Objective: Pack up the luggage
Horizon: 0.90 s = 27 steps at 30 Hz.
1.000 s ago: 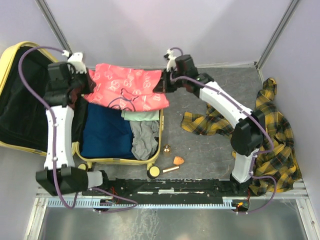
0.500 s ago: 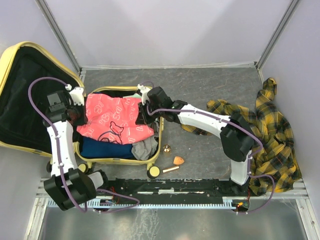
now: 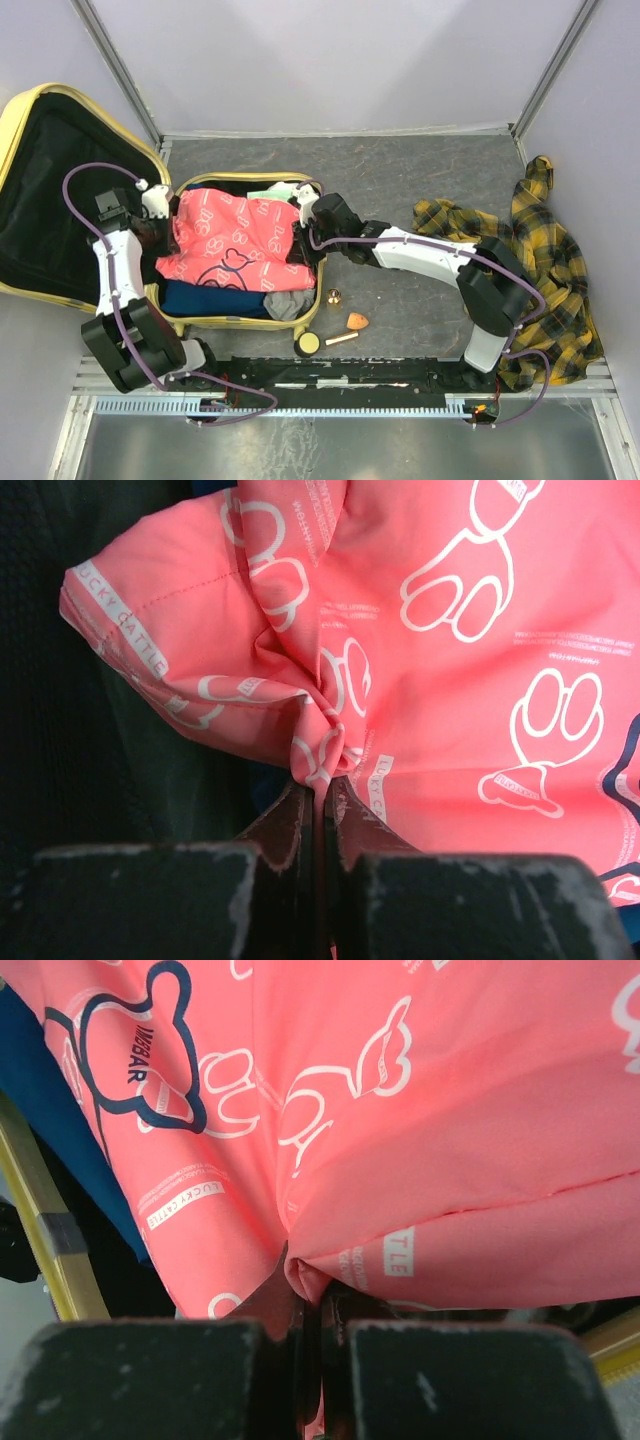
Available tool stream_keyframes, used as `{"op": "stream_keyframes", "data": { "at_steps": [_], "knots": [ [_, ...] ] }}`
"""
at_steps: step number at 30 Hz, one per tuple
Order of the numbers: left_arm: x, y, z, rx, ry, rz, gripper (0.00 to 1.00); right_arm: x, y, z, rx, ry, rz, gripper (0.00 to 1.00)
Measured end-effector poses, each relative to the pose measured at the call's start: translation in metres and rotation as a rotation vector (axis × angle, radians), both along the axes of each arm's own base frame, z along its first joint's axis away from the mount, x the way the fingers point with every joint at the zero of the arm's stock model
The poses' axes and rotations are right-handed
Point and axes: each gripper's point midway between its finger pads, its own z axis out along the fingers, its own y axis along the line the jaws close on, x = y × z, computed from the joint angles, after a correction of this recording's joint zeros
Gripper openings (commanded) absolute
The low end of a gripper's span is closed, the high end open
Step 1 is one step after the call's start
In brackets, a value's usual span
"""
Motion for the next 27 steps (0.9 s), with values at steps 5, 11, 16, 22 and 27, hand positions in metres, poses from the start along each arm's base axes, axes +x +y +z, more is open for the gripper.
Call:
{"op": "stream_keyframes", "data": {
  "at_steps": [5,11,16,22,27],
  "knots": [
    [-0.009,-0.002,-0.010,-0.038,0.009,-0.002,0.06,0.002,-0.004,0.000,-0.025,-0.030,-0.023,0.02],
    [-0.009,-0.006,-0.032,-0.103,0.073,-0.009,0.45,0.017,-0.008,-0.011,-0.090,-0.027,-0.057,0.61],
    [-0.008,-0.002,-0.025,-0.104,0.084,-0.006,0.70,0.021,-0.013,-0.004,-0.112,-0.051,-0.050,0.86],
    [0.019,0.013,0.038,-0.036,-0.034,-0.034,0.90,0.029,-0.037,0.022,-0.143,-0.115,-0.036,1.00],
    [0.046,0.023,0.103,0.038,-0.170,-0.116,0.99,0.044,-0.060,0.051,-0.118,-0.180,0.013,0.99]
  ]
}}
